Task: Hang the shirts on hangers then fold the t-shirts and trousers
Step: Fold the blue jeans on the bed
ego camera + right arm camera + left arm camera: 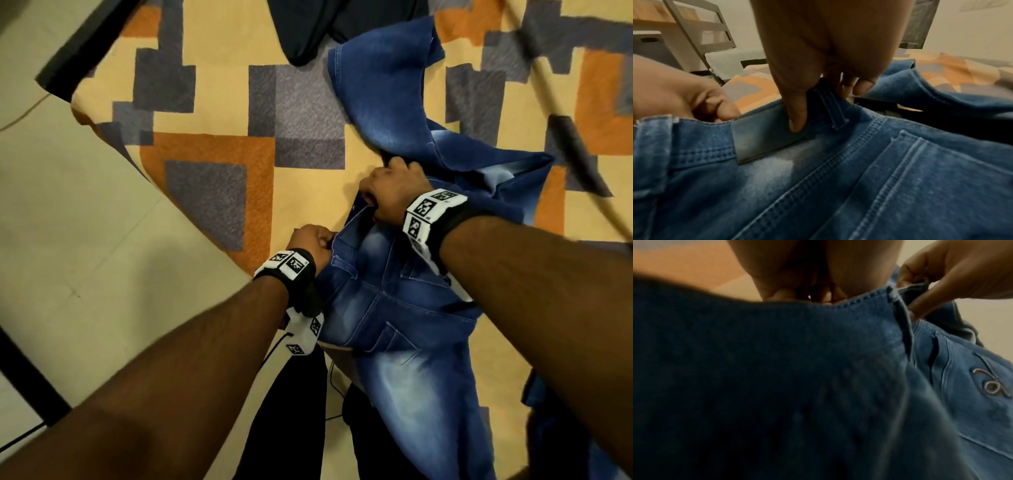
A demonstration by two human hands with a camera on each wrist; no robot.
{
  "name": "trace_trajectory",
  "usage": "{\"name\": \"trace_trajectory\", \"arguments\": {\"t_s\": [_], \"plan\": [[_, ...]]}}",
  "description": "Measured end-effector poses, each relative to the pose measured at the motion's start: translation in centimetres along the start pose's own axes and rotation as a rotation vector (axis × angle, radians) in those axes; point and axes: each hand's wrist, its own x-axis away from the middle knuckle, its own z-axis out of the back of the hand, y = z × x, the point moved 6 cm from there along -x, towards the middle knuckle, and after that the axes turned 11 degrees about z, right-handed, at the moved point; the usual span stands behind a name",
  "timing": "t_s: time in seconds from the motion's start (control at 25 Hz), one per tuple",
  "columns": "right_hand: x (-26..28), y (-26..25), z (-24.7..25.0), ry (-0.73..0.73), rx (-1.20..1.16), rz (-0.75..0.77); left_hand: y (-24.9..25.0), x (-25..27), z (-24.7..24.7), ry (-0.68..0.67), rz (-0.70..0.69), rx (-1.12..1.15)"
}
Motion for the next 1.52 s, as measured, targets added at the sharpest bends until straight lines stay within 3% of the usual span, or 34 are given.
{"name": "trace_trajectory", "arguments": {"t_s": [0.16, 0.32, 0.4, 0.56, 0.64, 0.72, 0.84, 0.96, 1.08, 1.16, 1.24, 1.32, 1.52], "plan": [[4.0, 1.9, 4.2, 0.066, -0.086, 0.007, 1.7, 3.2, 2.7, -0.015, 0.023, 0.214], [11.0, 1.2, 9.7, -0.033, 0.038, 0.052, 4.7, 9.9, 1.7, -0.306, 0.134, 0.507], [15.2, 0.4, 13.1, -0.058, -0.043, 0.047, 6.8, 13.2, 1.5, -0.354, 0.086, 0.512], [25.0, -1.9, 20.8, -0.081, -0.106, 0.08, 12.3, 20.2, 3.1, -0.392, -0.139, 0.369], [27.5, -2.6, 23.1, -0.112, -0.083, 0.102, 13.5, 21.6, 4.0, -0.347, -0.227, 0.248], [33.5, -3.2, 27.4, -0.109, -0.021, 0.015, 16.7, 26.0, 6.2, -0.374, -0.398, 0.171], [40.8, -4.5, 33.5, -0.031, 0.077, -0.036, 22.3, 33.2, 8.9, -0.381, -0.72, -0.149], [45.0, -6.9, 37.9, 0.029, 0.178, -0.053, 27.2, 38.6, 10.4, -0.371, -0.84, -0.364], [49.1, -8.6, 42.3, 0.109, 0.284, -0.085, 32.2, 43.1, 12.5, -0.149, -0.879, -0.612], [51.7, -8.7, 44.8, 0.15, 0.328, -0.163, 34.6, 44.6, 14.3, -0.075, -0.847, -0.608], [54.3, -8.4, 47.1, 0.185, 0.316, -0.26, 36.6, 45.7, 16.3, -0.1, -0.876, -0.523], [57.8, -8.1, 49.3, 0.245, 0.243, -0.346, 38.7, 48.2, 19.0, -0.108, -0.995, -0.414], [67.1, -7.6, 54.2, 0.464, 0.037, -0.509, 44.5, 60.9, 28.3, 0.071, -1.404, -0.303]]}}
